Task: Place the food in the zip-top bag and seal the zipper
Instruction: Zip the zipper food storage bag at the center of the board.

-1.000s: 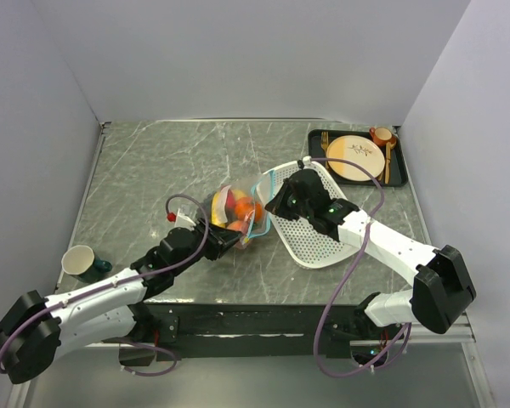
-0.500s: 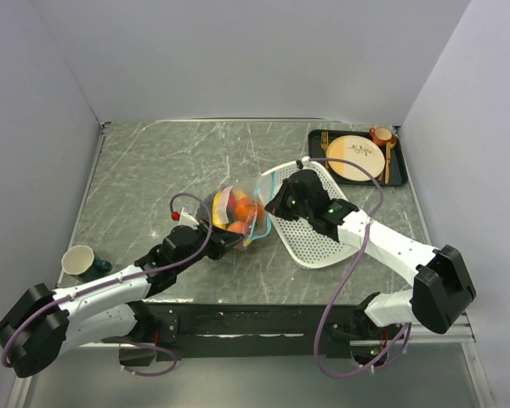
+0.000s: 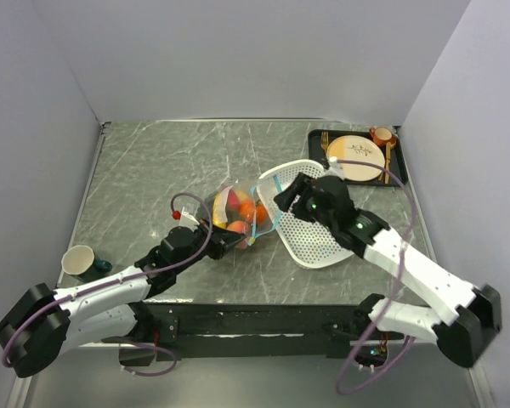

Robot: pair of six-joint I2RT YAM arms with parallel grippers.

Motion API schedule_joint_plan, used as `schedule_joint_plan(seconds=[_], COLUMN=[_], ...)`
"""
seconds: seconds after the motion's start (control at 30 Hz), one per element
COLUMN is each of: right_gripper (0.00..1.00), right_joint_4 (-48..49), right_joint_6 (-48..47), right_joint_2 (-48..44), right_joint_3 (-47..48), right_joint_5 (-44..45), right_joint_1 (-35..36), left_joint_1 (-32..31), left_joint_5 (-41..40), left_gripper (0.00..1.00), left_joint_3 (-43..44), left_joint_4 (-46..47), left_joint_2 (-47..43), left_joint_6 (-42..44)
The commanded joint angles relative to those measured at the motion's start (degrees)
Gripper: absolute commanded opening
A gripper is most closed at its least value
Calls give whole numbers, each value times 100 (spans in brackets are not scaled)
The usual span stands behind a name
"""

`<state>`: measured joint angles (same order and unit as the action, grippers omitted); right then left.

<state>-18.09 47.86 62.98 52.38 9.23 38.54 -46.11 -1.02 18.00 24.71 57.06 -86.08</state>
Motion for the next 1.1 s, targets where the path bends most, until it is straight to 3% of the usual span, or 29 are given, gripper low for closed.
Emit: schedule_joint_plan(seconds=[0.0,0.1,0.3,0.57,1.07], right_gripper=[65,58,56,49,39], right_joint_4=[348,490,674,746,1088], right_joint_6=[679,1058,1375,1235,1103], right_joint_2=[-804,-998,-595,-181,135], right_joint_3=[-701,-1019,-993,-791,-764], right_joint_5=[-299,-195,175,386,8], right_joint_1=[249,802,1594,1621,1621], left_joint_1=[14,14,14,14,14], left_joint_5=[146,154,225,216,145], left_gripper=[1,1,1,1,1], left_joint_3=[-51,-7,-16,-104,-130], left_joint_4=[535,526,605,649,799], left_joint_2=[-2,25,34,-63,16], left_joint_6=[144,223,267,215,127])
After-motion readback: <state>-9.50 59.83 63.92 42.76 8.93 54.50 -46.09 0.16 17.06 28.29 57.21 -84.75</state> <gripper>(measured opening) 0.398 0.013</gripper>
